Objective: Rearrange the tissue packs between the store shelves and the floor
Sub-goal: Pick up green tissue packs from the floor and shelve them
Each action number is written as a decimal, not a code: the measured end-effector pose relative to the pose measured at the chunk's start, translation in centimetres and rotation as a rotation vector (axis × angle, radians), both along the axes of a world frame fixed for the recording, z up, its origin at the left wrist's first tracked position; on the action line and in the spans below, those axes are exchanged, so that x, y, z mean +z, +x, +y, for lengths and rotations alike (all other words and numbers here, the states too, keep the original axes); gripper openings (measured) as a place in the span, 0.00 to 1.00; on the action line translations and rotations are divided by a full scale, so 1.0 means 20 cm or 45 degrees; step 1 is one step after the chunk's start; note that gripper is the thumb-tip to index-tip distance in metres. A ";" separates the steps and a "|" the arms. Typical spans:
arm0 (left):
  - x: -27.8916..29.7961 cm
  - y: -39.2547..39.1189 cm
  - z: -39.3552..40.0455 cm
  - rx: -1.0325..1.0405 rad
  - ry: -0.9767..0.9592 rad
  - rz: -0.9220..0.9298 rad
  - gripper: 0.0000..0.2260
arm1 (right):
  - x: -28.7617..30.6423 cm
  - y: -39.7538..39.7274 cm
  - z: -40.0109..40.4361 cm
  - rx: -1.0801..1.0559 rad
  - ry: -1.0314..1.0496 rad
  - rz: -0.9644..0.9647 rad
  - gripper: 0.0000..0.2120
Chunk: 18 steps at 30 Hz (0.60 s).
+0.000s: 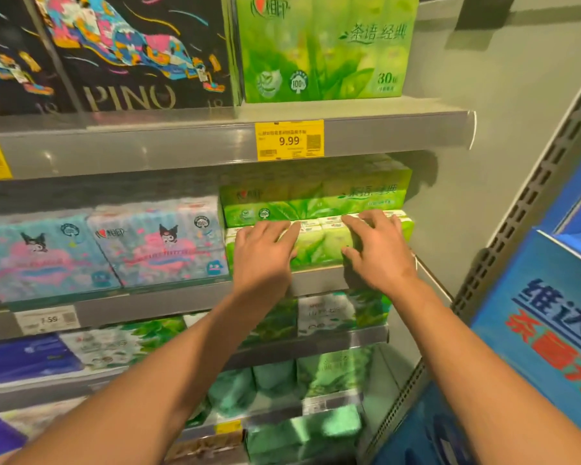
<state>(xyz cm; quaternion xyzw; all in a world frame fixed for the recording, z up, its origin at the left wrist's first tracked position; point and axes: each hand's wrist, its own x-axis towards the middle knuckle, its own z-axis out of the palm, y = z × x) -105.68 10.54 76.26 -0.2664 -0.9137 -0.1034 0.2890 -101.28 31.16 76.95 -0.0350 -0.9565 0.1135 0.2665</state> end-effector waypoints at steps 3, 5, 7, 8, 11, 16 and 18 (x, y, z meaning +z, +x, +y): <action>0.00 0.01 0.02 0.028 0.032 -0.037 0.20 | -0.01 -0.01 0.01 -0.003 0.042 -0.060 0.29; 0.00 0.04 0.03 0.064 0.042 -0.069 0.21 | -0.02 -0.01 0.00 -0.010 0.059 -0.098 0.32; 0.00 0.09 0.04 0.113 0.036 -0.123 0.24 | -0.01 0.00 0.00 0.020 0.054 -0.125 0.32; 0.00 0.12 0.05 0.116 0.058 -0.150 0.25 | -0.01 0.02 0.00 0.065 0.004 -0.107 0.32; 0.01 0.24 0.07 -0.016 0.207 -0.218 0.26 | -0.01 0.20 -0.03 0.250 -0.264 0.047 0.29; -0.03 0.47 0.09 -0.266 0.412 -0.413 0.25 | -0.08 0.68 -0.10 0.034 -0.467 0.153 0.28; -0.06 0.59 0.11 -0.438 0.391 -0.434 0.24 | -0.12 0.90 -0.14 -0.105 -0.464 0.126 0.28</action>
